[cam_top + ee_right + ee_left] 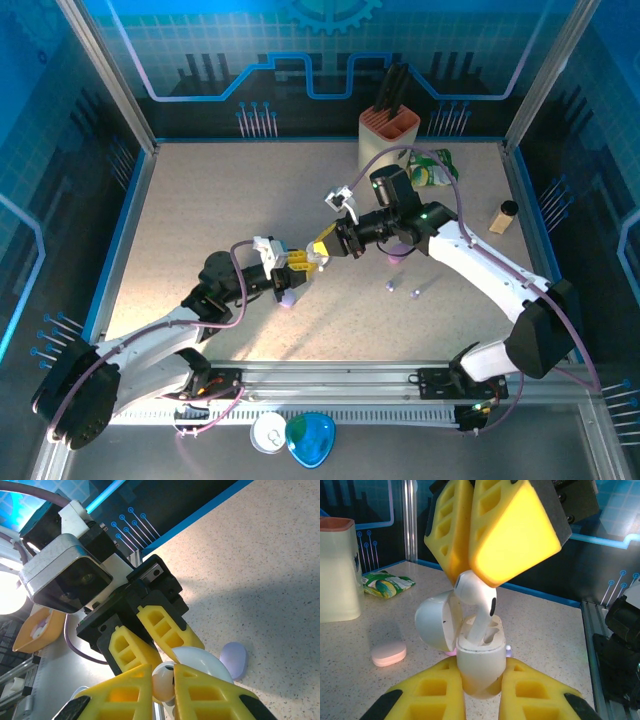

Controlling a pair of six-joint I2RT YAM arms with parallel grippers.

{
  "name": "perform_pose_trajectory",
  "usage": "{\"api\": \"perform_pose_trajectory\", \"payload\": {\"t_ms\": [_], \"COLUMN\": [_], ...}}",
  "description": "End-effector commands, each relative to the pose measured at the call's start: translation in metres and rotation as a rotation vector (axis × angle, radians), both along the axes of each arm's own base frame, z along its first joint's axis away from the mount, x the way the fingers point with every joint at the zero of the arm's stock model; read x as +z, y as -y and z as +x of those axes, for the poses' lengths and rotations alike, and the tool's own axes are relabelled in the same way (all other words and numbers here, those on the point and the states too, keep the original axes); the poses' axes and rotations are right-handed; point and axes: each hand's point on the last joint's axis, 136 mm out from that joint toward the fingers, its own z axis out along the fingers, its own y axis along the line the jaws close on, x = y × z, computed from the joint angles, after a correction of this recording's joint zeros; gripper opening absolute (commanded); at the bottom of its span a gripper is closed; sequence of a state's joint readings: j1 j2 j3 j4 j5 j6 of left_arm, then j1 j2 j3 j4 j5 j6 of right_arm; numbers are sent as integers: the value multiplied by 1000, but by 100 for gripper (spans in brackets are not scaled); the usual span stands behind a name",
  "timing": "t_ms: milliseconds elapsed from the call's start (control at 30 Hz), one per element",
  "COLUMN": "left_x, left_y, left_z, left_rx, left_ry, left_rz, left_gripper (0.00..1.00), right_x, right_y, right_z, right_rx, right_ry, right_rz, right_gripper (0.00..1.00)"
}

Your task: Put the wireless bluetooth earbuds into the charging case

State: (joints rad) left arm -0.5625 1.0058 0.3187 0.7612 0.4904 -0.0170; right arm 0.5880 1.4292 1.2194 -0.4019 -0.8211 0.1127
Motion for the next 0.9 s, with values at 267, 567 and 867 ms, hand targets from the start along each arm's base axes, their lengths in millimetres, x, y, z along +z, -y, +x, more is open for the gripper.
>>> {"api": "perform_pose_trajectory", "payload": {"t_ms": [267,567,867], "left_x": [17,18,16], "left_y": [2,2,1], "left_z": [-1,0,0], "left_rx": [-5,-1,3], "left_ry": [78,78,75], "left_rz": [-25,-30,-29], "left_gripper": [0,0,0], "right_x": [-1,-8,-11], "right_y": [-2,-5,-7], "right_z": [3,8,8], "right_rx": [-15,-27,-22], "right_ry": [-6,-18,-29], "right_rz": [-41,-73,-78], "right_gripper": [20,22,18]}}
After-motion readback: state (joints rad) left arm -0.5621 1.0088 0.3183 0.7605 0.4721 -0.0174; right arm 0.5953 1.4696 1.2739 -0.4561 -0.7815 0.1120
